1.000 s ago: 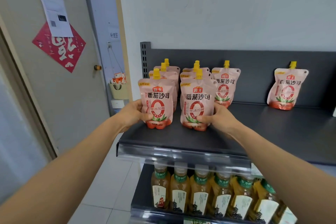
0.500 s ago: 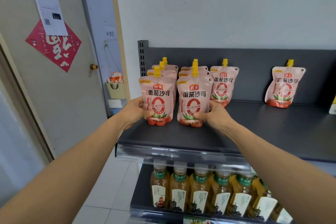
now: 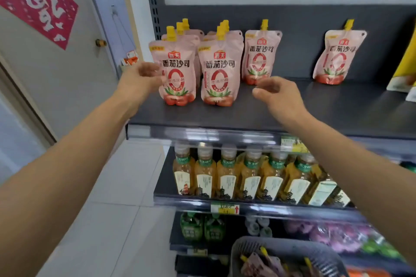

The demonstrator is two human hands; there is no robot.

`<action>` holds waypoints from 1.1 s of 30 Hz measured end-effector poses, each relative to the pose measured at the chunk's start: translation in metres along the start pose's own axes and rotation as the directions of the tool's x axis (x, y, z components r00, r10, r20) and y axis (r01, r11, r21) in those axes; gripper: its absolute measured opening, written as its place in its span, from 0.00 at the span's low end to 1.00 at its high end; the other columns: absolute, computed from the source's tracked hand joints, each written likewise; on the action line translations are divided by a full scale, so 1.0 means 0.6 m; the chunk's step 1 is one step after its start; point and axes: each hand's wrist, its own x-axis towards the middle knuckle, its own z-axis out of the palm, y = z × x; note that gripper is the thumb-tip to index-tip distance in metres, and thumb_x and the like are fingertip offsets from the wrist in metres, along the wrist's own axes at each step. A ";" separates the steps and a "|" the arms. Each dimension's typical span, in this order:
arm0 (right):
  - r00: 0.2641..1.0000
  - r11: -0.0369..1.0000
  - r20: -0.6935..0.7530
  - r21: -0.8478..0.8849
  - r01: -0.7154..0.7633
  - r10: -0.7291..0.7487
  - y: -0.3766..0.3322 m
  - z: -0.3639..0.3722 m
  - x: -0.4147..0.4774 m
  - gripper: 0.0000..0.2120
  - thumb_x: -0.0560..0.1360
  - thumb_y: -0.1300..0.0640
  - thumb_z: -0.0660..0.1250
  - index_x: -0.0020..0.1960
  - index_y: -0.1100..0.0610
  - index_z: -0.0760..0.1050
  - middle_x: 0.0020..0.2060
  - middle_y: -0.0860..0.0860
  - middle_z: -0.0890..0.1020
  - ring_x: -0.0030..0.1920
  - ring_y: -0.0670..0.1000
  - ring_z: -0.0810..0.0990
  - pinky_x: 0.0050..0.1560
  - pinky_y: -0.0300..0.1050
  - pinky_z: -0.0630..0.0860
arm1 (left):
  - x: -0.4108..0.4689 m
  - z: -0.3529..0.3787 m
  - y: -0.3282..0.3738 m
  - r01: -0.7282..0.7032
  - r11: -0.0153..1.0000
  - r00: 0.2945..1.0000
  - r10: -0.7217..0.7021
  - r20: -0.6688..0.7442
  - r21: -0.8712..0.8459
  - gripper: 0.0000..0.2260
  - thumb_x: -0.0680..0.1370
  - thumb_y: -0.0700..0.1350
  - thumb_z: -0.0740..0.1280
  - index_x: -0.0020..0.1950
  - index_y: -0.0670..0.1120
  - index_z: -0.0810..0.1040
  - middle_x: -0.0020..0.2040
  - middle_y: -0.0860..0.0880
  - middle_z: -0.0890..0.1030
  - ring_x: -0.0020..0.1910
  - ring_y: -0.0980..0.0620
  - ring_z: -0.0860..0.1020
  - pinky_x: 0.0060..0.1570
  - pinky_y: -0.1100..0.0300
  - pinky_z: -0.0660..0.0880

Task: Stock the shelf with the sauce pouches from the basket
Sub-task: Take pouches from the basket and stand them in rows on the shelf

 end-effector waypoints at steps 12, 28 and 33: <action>0.895 0.961 0.383 -0.236 -0.143 0.227 0.179 -0.168 -0.291 0.03 0.74 0.61 0.68 0.47 0.56 0.80 0.39 0.47 0.81 0.40 0.41 0.78 0.41 0.26 0.72 | -0.335 0.288 -0.044 0.018 0.988 0.727 -0.116 0.676 0.151 0.08 0.72 0.40 0.71 0.49 0.49 0.79 0.44 0.51 0.80 0.43 0.56 0.78 0.47 0.64 0.76; 0.462 0.632 0.526 -0.768 -0.103 0.714 0.527 -0.212 -0.491 0.15 0.74 0.67 0.62 0.60 0.64 0.75 0.64 0.60 0.75 0.59 0.59 0.76 0.59 0.50 0.73 | -0.566 0.474 -0.405 0.011 0.762 0.418 -0.592 0.689 0.648 0.12 0.75 0.33 0.62 0.57 0.41 0.79 0.57 0.44 0.79 0.51 0.49 0.77 0.46 0.61 0.72; 0.348 0.615 0.567 -0.788 -0.036 0.747 0.589 -0.202 -0.527 0.17 0.76 0.66 0.60 0.61 0.54 0.76 0.62 0.56 0.77 0.59 0.58 0.75 0.54 0.41 0.71 | -0.586 0.467 -0.485 -0.163 0.689 0.353 -0.627 0.694 0.706 0.13 0.75 0.35 0.62 0.58 0.43 0.79 0.67 0.46 0.74 0.60 0.45 0.75 0.55 0.58 0.72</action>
